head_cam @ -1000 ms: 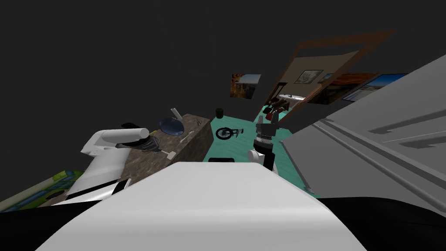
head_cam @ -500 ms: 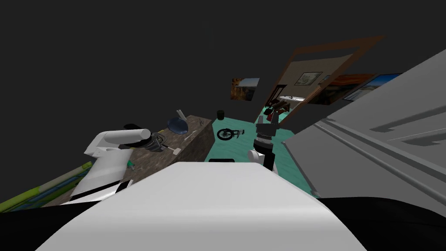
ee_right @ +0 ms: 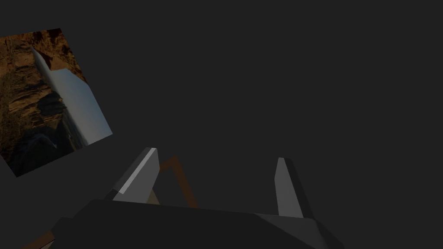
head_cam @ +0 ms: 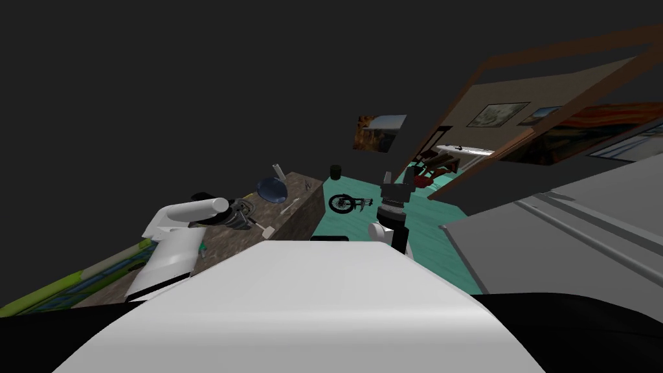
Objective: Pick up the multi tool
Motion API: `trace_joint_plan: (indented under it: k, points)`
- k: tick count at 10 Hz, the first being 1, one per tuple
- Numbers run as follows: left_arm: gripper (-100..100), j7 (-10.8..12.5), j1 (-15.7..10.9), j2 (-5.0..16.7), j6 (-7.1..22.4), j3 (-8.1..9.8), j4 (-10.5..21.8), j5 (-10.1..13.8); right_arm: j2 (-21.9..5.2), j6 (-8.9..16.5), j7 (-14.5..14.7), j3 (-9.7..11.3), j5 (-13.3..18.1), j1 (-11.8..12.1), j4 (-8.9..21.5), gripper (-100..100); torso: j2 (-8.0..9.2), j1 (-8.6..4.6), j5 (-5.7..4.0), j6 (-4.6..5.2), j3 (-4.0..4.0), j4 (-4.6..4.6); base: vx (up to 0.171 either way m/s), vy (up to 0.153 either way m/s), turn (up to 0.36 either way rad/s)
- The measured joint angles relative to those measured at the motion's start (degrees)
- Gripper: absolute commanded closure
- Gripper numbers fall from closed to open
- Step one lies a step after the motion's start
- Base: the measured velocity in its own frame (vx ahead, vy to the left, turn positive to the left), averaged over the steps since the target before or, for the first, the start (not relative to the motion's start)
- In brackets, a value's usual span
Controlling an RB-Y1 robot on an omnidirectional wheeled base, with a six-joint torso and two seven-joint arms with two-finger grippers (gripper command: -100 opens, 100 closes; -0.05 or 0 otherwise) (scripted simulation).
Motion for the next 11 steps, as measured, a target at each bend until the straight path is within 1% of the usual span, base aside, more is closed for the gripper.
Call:
trace_joint_plan:
  k: [1,2,5,6,10,11]
  points:
    - [0,0.04,0.03,-0.12,-0.13,-0.04,0.06,-0.02,0.01,0.00,0.00,0.01,0.00,-0.02,0.00,0,0.27,-0.20,-0.04,0.05,0.15,0.06,0.012,0.011,-0.009]
    - [-100,0.04,0.02,-0.11,-0.12,-0.03,0.05,-0.02,0.01,0.01,0.00,0.02,0.00,-0.02,0.01,0,0.46,-0.38,-0.09,0.04,0.27,0.11,0.000,0.000,0.000]
    - [-100,-0.77,-0.34,-0.78,-3.16,-0.81,2.65,-1.14,0.02,0.01,0.00,0.02,0.00,-0.03,0.01,0,0.63,-0.52,-0.12,0.03,0.37,0.15,-0.005,-0.006,0.001]
    - [100,-0.85,-0.34,-0.80,-3.42,-0.84,2.76,-1.18,0.02,0.01,0.00,0.02,0.00,-0.03,0.01,0,0.62,-0.51,-0.13,0.03,0.37,0.15,0.000,0.000,0.000]
    - [100,-0.84,-0.34,-0.80,-3.40,-0.84,2.75,-1.17,0.02,0.01,0.00,0.02,0.00,-0.03,0.01,0,0.61,-0.49,-0.12,0.03,0.36,0.15,0.000,0.000,0.000]
    - [0,-0.84,-0.34,-0.80,-3.40,-0.84,2.75,-1.17,0.02,0.01,0.00,0.02,0.00,-0.03,0.01,0,0.61,-0.49,-0.12,0.03,0.36,0.15,0.000,0.000,0.000]
